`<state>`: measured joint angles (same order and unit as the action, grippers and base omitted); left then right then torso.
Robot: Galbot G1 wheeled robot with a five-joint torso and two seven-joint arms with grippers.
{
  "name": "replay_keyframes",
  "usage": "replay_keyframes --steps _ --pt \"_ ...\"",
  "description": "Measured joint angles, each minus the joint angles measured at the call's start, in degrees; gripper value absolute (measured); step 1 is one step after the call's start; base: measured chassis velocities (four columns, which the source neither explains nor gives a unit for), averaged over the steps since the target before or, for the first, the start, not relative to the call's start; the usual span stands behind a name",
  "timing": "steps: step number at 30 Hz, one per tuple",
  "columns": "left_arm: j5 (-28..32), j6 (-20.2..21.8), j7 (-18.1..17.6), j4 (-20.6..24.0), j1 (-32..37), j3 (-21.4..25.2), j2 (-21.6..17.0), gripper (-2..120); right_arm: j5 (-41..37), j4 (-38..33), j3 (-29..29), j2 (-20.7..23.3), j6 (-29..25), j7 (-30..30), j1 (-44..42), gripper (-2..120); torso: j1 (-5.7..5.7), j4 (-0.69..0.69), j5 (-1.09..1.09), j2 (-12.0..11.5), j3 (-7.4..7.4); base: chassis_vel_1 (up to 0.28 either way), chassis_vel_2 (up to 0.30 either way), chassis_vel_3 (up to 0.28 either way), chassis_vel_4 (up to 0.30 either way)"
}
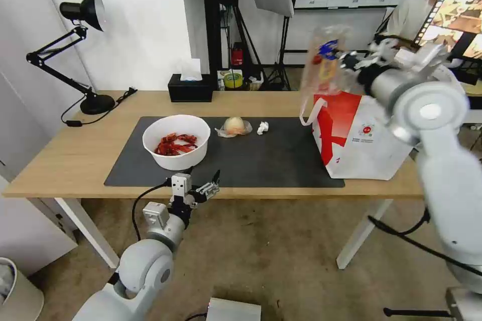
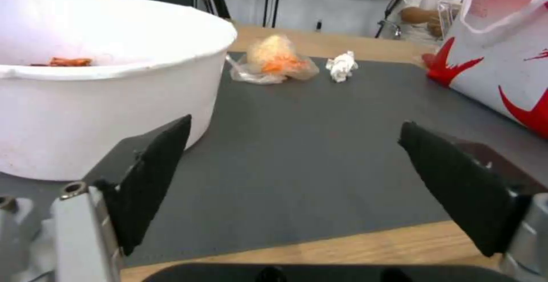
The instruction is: Pick up the trash from the table and place it into the takeout bag.
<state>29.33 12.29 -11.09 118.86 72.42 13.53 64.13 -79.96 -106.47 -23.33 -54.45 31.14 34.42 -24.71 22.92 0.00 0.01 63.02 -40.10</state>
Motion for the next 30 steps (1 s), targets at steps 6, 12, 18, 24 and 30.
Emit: replay_keyframes --steps 6,12,18,24,30 --pt "0.4 0.0 0.0 0.1 -0.7 -0.1 -0.2 100 2.1 3.6 -0.9 3.6 -1.0 -0.2 1.8 0 0.0 -0.01 0.0 0.0 0.0 0.0 0.0 0.0 0.0" --pt "1.0 0.0 0.0 0.3 -1.1 -0.3 -0.5 100 10.3 8.8 -0.2 6.0 -1.9 -3.7 1.4 0 0.0 -0.01 -0.01 0.0 0.0 0.0 0.0 0.0 0.0" --pt "1.0 0.0 0.0 0.5 -1.2 -0.5 -0.4 100 13.2 12.0 0.4 5.6 -2.6 -5.0 0.4 0 0.01 0.0 0.0 0.0 0.0 0.0 0.0 0.0 0.0" --pt "1.0 0.0 -0.1 0.8 -0.9 -0.5 -0.5 100 13.8 12.1 0.5 4.6 -2.7 -5.1 -1.4 0 0.0 0.0 -0.01 0.0 -0.01 0.0 0.0 0.0 0.0" --pt "1.0 0.0 -0.1 1.2 -0.7 -0.4 -0.7 100 13.8 9.2 0.4 3.7 -2.6 -4.8 -3.8 0 0.0 0.0 -0.01 0.0 0.0 0.0 0.0 0.0 0.0"
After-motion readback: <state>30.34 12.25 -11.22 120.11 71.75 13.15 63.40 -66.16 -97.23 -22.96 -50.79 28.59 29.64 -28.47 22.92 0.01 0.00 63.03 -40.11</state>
